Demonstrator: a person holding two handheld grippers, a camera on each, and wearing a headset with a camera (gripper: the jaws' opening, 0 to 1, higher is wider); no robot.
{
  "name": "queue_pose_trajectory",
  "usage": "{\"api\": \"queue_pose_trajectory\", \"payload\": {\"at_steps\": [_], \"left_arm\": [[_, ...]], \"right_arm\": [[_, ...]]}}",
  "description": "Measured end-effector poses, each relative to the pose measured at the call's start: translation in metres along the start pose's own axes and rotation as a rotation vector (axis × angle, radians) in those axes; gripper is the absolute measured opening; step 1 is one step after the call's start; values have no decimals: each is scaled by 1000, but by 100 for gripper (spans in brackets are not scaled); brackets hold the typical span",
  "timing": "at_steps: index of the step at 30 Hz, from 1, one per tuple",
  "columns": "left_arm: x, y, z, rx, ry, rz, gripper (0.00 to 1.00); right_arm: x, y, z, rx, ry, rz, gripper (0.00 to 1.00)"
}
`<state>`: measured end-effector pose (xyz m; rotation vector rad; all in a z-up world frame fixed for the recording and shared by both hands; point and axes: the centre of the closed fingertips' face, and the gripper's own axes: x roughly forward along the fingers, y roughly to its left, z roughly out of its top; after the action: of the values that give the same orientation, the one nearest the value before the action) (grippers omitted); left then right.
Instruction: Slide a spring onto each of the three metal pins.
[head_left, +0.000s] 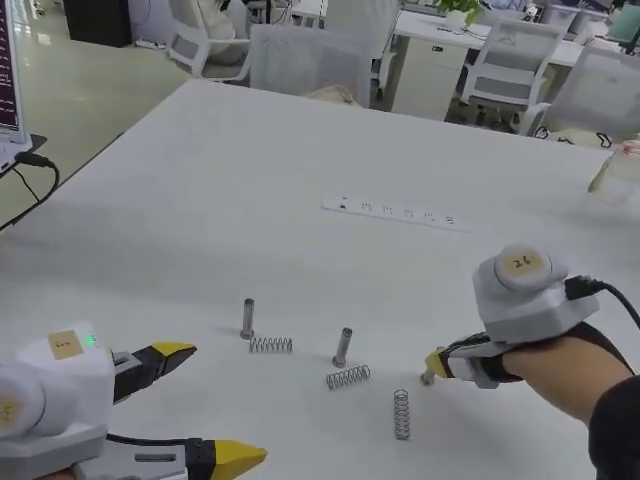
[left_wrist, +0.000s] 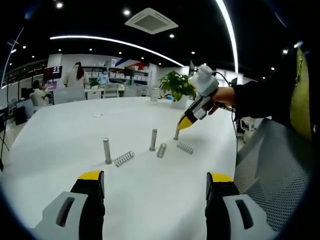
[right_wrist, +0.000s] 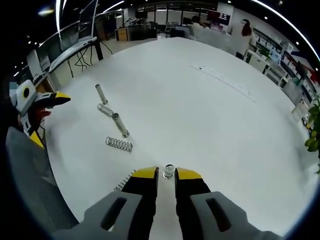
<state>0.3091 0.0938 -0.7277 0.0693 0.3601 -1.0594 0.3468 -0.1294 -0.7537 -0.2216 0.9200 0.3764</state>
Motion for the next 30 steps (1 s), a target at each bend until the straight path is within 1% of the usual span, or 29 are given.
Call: {"api": "queue_pose_trajectory", "payload": {"at_steps": [11, 17, 22, 25, 27, 30], "left_arm": [[1, -1, 0, -3, 2, -4, 81], [1, -3, 0, -1, 4, -7, 80], [2, -5, 0, 1, 8, -12, 80], [2, -6, 0, 1, 10, -14, 80], [2, -6, 0, 1, 10, -15, 79], [1, -6, 0, 2, 10, -13, 79]], "right_arm": [[-8, 0, -6, 18, -21, -8, 13], [-12, 2, -22, 43, -11, -6, 13], [-11, 12, -33, 53, 2, 14, 12], [-7, 23, -36, 63, 10, 44, 12], [-5, 28, -36, 61, 14, 54, 12], [-3, 36, -30, 56, 8, 76, 13]]}}
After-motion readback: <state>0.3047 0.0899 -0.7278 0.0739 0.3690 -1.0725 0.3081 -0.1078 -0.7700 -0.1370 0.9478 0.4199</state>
